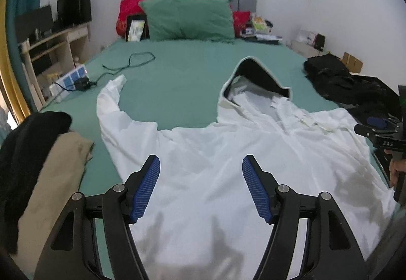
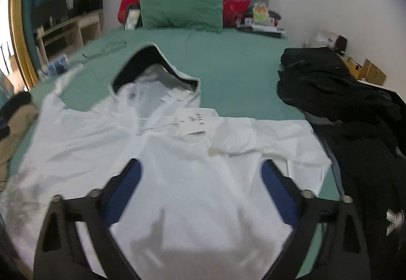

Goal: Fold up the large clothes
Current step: 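Grasp the jacket sleeve with the right gripper and lift it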

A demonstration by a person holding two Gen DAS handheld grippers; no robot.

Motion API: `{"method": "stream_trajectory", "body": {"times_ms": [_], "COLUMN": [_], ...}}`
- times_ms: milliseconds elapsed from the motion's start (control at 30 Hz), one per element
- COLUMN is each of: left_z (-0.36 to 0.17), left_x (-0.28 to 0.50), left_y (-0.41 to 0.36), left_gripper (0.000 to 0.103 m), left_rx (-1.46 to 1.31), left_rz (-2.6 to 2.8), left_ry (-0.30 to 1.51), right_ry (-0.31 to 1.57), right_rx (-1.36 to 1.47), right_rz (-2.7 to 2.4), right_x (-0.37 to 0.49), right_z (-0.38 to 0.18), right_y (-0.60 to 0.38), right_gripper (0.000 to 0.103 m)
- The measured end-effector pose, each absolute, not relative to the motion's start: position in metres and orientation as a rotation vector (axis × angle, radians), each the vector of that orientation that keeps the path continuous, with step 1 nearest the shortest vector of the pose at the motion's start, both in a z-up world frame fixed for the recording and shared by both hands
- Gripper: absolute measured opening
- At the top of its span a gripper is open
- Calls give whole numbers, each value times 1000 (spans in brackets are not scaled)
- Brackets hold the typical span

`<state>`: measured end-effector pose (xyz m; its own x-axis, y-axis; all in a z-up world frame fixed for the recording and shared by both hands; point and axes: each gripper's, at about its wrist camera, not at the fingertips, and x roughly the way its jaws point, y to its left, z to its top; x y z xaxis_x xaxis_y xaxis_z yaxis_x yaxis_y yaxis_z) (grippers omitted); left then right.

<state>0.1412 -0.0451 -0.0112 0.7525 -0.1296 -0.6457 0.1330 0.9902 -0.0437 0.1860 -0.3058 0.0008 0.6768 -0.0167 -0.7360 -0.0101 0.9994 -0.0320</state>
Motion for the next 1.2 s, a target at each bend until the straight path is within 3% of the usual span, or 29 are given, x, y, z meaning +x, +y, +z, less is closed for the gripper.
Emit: {"method": "stream_trajectory", "body": {"times_ms": [200, 300, 333, 367, 567, 800, 1200], "left_z": [-50, -69, -75, -78, -76, -38, -9], "left_x": [201, 216, 218, 221, 232, 219, 211], "left_y": [-23, -13, -11, -8, 18, 42, 110], "left_gripper": [71, 70, 65, 62, 60, 60, 60], "left_rx": [-27, -62, -57, -51, -124, -197, -382], "left_rz": [-116, -112, -108, -98, -41, -47, -56], "left_ry": [777, 832, 846, 854, 854, 776, 747], "right_ry": [1021, 1082, 1079, 1070, 937, 831, 869], "right_rx": [-110, -147, -141, -132, -142, -130, -161], "right_rz": [14, -19, -27, -44, -63, 114, 305], "right_x": [264, 277, 279, 279, 259, 225, 267], "right_z": [-66, -86, -86, -82, -21, 31, -16], "right_y": [-330, -346, -349, -354, -334, -221, -60], "right_gripper": [64, 29, 15, 7, 7, 7, 7]}}
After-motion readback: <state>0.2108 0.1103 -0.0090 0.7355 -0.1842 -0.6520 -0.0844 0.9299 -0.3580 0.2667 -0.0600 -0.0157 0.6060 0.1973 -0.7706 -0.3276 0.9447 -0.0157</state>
